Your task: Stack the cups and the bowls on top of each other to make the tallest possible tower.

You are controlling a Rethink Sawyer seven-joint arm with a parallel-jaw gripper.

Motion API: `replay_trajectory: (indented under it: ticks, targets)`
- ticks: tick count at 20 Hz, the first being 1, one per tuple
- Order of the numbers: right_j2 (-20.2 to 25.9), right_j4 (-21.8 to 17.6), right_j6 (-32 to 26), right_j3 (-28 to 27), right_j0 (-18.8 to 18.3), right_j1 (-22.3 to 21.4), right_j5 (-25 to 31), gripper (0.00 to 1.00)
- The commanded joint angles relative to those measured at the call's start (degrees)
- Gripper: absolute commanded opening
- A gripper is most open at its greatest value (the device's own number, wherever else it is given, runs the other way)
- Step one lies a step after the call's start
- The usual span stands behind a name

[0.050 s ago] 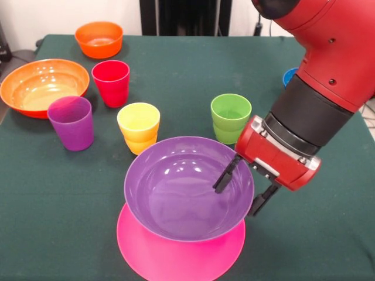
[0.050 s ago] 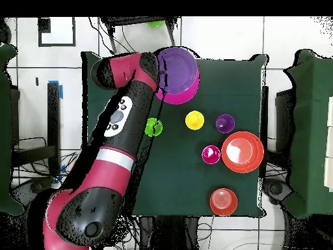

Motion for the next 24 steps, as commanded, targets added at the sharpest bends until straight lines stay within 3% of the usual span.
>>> replay_trajectory:
  ticks: [1,8,24]
  targets:
    - [7.95,0.81,7.44,6.18,0.17,-2.23,-0.53,1.0]
    - [10.38,0.7,5.19,9.82,0.55,-5.81,-1.07,1.0]
    - [13.57,0.22,5.22,14.54,0.94,-9.08,-2.17,1.0]
